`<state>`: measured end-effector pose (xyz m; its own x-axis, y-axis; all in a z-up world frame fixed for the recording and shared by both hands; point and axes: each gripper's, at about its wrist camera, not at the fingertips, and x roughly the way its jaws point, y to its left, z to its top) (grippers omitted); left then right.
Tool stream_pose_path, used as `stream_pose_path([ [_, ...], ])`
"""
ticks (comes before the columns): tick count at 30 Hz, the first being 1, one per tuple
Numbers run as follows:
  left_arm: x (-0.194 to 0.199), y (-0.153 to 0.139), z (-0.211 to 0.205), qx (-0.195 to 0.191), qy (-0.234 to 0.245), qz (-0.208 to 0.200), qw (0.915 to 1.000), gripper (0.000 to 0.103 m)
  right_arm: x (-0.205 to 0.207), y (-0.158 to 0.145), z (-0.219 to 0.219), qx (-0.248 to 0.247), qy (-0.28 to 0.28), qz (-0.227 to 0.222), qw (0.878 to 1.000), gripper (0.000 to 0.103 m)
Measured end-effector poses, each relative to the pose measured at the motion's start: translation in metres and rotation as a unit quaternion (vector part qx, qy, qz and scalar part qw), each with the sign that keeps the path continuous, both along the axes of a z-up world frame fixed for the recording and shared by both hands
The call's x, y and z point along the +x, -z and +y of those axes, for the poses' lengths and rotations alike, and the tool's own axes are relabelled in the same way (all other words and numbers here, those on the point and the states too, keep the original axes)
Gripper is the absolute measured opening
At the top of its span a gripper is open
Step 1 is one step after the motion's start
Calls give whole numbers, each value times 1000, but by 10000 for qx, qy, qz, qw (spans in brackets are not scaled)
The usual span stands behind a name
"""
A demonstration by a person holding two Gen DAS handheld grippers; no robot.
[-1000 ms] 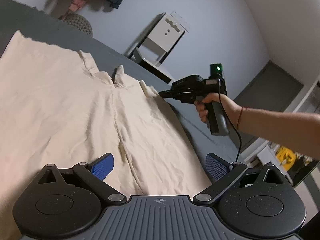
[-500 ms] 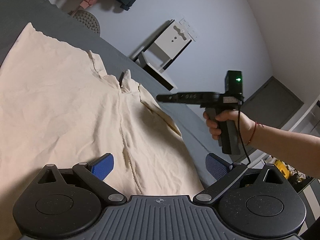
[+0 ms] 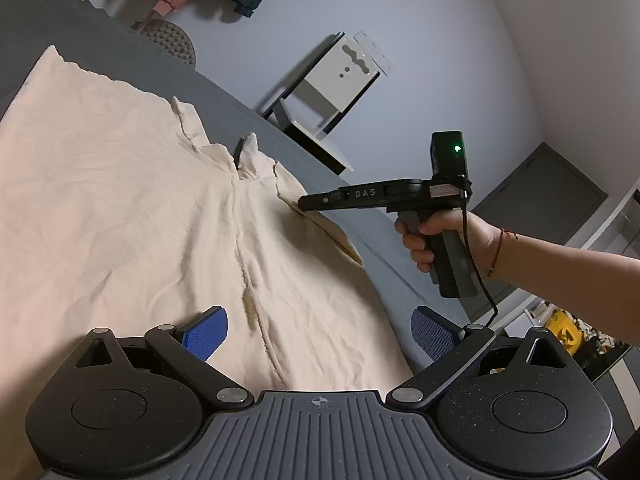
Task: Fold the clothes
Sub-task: 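Pinch and smooth the cloth near the neckline with the right gripper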
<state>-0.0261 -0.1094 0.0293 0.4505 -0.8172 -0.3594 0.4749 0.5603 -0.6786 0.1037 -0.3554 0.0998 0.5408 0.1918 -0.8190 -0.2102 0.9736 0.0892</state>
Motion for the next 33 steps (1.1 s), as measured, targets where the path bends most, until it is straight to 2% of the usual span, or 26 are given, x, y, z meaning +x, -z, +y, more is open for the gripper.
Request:
stream_pose_path([
  [1, 0, 0, 0, 3, 8, 8, 10000, 99, 0, 1, 2, -30, -36, 12, 10000, 6],
  [2, -1, 1, 1, 7, 15, 17, 10000, 99, -1, 0, 3, -57, -36, -20, 10000, 3],
  [5, -1, 1, 2, -2, 9, 13, 10000, 99, -4, -6, -3, -98, 145, -281, 9995, 2],
  [8, -3, 0, 3, -21, -1, 2, 10000, 99, -6, -15, -21, -20, 704, -631, 9955, 2],
  [11, -5, -1, 4, -38, 20, -14, 10000, 99, -4, -21, -44, -101, 1468, -862, 9854, 2],
  [15, -7, -1, 2, -34, 84, -7, 10000, 99, 3, -9, -69, -88, 2192, -639, 9735, 2],
  [18, -8, -1, 0, 15, 164, -32, 9999, 99, 8, 6, -70, -161, 2327, -411, 9715, 2],
  [24, -15, -6, -4, 226, 342, -278, 9988, 99, 5, 7, -71, -154, 2566, -471, 9652, 2],
  [27, -19, -9, -7, 331, 471, -427, 9974, 99, 3, 7, -80, 88, 2797, -393, 9592, 4],
  [28, -19, -10, -8, 366, 508, -469, 9969, 99, 1, 8, -84, 173, 2937, -364, 9550, 10],
  [29, -20, -10, -9, 401, 547, -510, 9964, 99, 0, 8, -88, 258, 3065, -370, 9508, 12],
  [33, -18, -11, -13, 419, 610, -564, 9957, 99, -2, 9, -98, 616, 3197, -448, 9445, 15],
])
